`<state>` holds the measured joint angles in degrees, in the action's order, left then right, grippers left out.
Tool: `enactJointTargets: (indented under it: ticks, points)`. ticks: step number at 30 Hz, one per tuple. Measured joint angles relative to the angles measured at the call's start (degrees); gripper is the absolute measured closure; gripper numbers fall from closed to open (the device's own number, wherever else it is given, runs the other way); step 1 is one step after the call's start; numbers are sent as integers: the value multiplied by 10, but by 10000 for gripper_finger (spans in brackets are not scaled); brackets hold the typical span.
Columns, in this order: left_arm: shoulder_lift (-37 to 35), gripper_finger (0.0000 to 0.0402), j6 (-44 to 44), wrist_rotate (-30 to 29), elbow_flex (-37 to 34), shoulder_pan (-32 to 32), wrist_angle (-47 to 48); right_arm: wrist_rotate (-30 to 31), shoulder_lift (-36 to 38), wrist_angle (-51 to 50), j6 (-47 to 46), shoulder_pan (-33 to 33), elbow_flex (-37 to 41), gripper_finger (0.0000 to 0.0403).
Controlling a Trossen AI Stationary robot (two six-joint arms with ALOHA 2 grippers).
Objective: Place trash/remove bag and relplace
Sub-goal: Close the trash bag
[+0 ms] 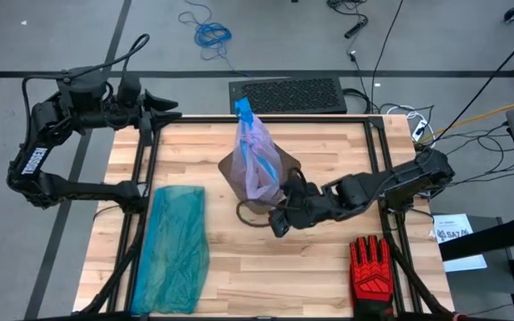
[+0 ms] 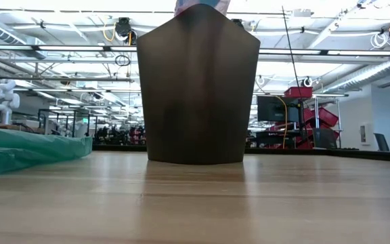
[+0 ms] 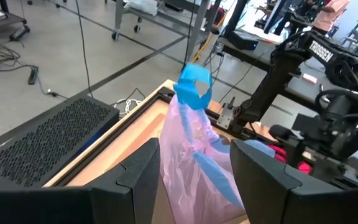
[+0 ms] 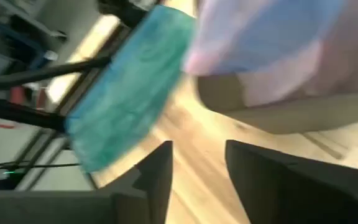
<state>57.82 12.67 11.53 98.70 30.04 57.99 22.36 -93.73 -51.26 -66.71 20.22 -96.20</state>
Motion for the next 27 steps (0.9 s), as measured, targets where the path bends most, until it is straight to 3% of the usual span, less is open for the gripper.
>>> enactJointTargets:
  ticks: [5,12,19,27]
  points:
    - [1,212,-1,0,0,0,1,52,0,25,1,5,48,229]
    - [2,212,-1,0,0,0,1,116,0,95,37,0,76,236]
    - [2,212,-1,0,0,0,0,162,1,58,37,-8,76,233]
    - [2,212,-12,0,0,0,1,134,1,110,112,-41,76,230]
